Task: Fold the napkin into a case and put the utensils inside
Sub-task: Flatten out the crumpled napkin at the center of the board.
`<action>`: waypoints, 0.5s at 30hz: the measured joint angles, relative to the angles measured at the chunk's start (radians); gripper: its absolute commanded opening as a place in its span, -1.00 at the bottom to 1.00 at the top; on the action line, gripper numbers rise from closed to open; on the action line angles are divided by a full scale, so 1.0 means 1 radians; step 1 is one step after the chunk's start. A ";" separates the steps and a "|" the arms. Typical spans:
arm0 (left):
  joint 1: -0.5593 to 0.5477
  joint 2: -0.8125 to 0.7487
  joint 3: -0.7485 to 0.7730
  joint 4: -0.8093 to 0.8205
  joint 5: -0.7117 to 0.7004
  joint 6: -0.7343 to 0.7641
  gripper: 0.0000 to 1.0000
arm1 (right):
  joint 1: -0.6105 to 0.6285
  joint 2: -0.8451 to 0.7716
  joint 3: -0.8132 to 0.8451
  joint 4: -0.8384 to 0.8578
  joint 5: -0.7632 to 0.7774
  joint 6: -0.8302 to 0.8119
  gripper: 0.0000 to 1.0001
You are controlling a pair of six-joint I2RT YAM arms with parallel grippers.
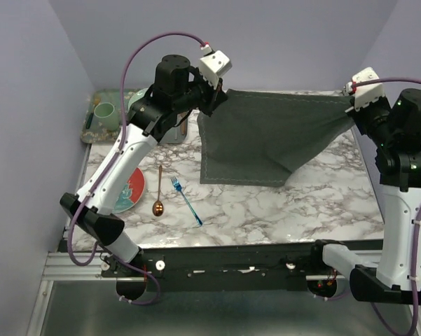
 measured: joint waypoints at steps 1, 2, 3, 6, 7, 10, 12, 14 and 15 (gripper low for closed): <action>-0.014 -0.027 -0.026 0.005 -0.026 0.009 -1.00 | 0.000 -0.004 0.014 0.001 -0.005 0.000 -0.99; -0.026 -0.049 -0.045 0.006 -0.039 0.013 -1.00 | 0.000 -0.015 0.031 0.003 -0.011 -0.004 -0.99; -0.045 -0.081 -0.079 0.021 -0.068 0.025 -1.00 | 0.000 -0.030 0.042 0.003 -0.016 -0.007 -0.99; -0.109 -0.205 -0.193 0.048 -0.148 0.056 -1.00 | 0.000 -0.077 0.046 0.004 -0.033 -0.012 -0.99; -0.128 -0.242 -0.220 0.056 -0.166 0.064 -1.00 | -0.001 -0.095 0.046 0.002 -0.040 -0.012 -0.99; -0.159 -0.334 -0.250 0.087 -0.208 0.081 -1.00 | -0.001 -0.140 0.062 -0.009 -0.072 -0.010 -0.99; -0.169 -0.366 -0.249 0.114 -0.217 0.085 -1.00 | -0.001 -0.154 0.097 -0.014 -0.089 -0.006 -0.99; -0.178 -0.377 -0.238 0.126 -0.227 0.084 -1.00 | 0.000 -0.153 0.151 -0.014 -0.101 0.004 -0.99; -0.179 -0.376 -0.232 0.127 -0.229 0.084 -1.00 | -0.001 -0.150 0.163 -0.014 -0.101 0.008 -0.99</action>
